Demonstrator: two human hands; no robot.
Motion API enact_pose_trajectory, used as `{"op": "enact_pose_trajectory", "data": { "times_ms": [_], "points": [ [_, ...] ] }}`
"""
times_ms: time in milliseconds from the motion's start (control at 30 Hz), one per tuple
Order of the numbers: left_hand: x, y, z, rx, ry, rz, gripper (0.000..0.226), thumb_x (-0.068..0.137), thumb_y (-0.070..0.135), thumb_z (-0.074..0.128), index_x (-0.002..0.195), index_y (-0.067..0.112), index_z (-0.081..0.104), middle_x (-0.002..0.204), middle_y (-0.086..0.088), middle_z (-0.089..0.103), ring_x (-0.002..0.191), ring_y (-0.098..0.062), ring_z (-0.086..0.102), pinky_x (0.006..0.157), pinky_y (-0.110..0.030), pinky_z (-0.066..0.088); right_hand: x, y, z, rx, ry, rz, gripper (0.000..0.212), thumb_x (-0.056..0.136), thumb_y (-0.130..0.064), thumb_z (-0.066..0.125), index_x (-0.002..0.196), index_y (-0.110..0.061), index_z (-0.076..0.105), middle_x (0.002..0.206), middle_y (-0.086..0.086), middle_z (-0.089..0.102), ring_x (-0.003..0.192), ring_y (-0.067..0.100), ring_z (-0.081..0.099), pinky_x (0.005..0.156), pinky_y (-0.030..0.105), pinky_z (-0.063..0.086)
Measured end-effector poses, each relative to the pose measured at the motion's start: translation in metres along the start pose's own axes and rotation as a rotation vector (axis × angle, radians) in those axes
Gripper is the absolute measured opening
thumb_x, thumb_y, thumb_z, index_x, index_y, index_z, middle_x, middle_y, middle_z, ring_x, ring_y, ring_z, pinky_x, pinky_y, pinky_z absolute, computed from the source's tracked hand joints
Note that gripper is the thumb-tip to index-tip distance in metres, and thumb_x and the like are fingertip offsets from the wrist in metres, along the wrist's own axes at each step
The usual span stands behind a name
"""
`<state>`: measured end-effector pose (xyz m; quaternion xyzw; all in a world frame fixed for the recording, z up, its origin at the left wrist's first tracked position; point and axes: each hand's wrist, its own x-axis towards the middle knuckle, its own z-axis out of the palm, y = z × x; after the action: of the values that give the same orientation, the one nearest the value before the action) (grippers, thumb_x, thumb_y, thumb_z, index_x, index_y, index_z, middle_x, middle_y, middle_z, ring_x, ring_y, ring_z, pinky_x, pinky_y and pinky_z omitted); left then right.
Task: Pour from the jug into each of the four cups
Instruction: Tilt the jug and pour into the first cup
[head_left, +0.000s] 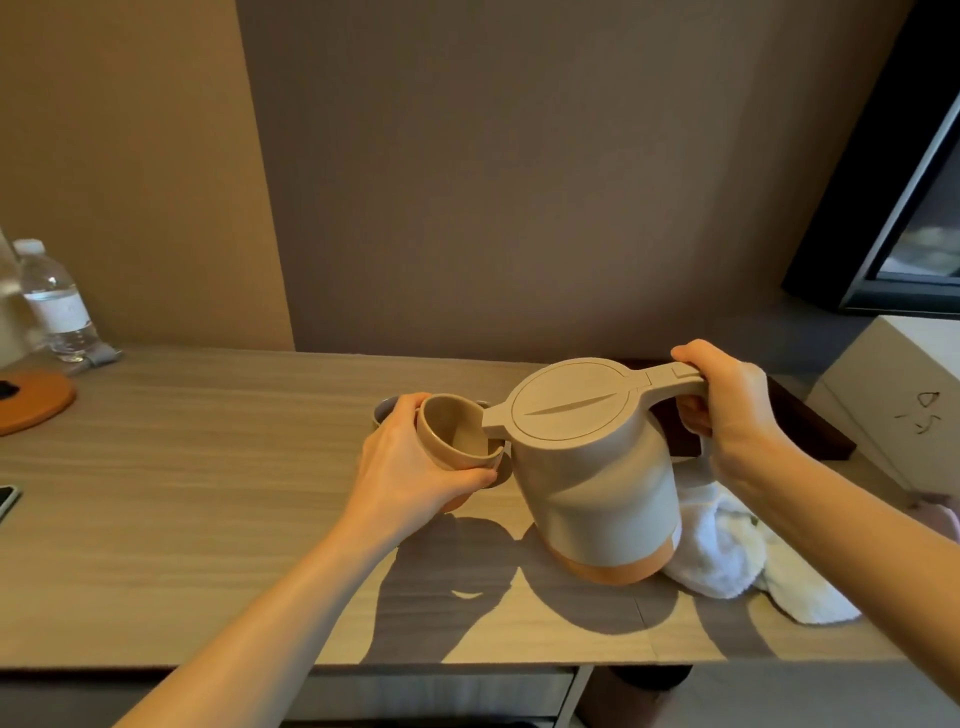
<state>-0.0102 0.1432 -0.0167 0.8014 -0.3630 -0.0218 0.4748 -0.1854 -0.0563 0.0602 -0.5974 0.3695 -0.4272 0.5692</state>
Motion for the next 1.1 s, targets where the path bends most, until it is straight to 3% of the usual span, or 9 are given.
{"op": "enact_pose_trajectory", "data": {
  "times_ms": [200, 467, 1100],
  "points": [
    [-0.012, -0.007, 0.006, 0.058, -0.013, 0.001, 0.091, 0.049, 0.054, 0.091, 0.122, 0.039, 0.039, 0.113, 0.021, 0.05, 0.108, -0.008, 0.05, 0.084, -0.026, 0.049, -0.007, 0.014, -0.006, -0.032, -0.002, 0.029, 0.022, 0.079, -0.03, 0.064, 0.067, -0.012, 0.061, 0.07, 0.004, 0.06, 0.072, 0.016, 0.053, 0.063, 0.027, 0.039],
    [-0.022, -0.012, 0.011, 0.126, -0.02, 0.009, 0.099, 0.048, 0.052, 0.092, 0.131, 0.037, 0.039, 0.128, 0.013, 0.057, 0.117, -0.013, 0.054, 0.09, -0.035, 0.054, -0.02, 0.016, -0.007, -0.076, -0.03, 0.003, 0.027, 0.084, -0.025, 0.061, 0.061, -0.01, 0.062, 0.069, 0.006, 0.061, 0.071, 0.016, 0.054, 0.066, 0.027, 0.041],
    [-0.032, -0.017, 0.01, 0.161, 0.004, 0.025, 0.1, 0.048, 0.056, 0.09, 0.133, 0.035, 0.04, 0.13, 0.01, 0.057, 0.119, -0.016, 0.055, 0.09, -0.038, 0.055, -0.028, 0.006, 0.003, -0.177, -0.076, -0.064, 0.032, 0.086, -0.024, 0.059, 0.058, -0.009, 0.059, 0.065, 0.007, 0.059, 0.064, 0.016, 0.051, 0.064, 0.028, 0.041]
  ]
}}
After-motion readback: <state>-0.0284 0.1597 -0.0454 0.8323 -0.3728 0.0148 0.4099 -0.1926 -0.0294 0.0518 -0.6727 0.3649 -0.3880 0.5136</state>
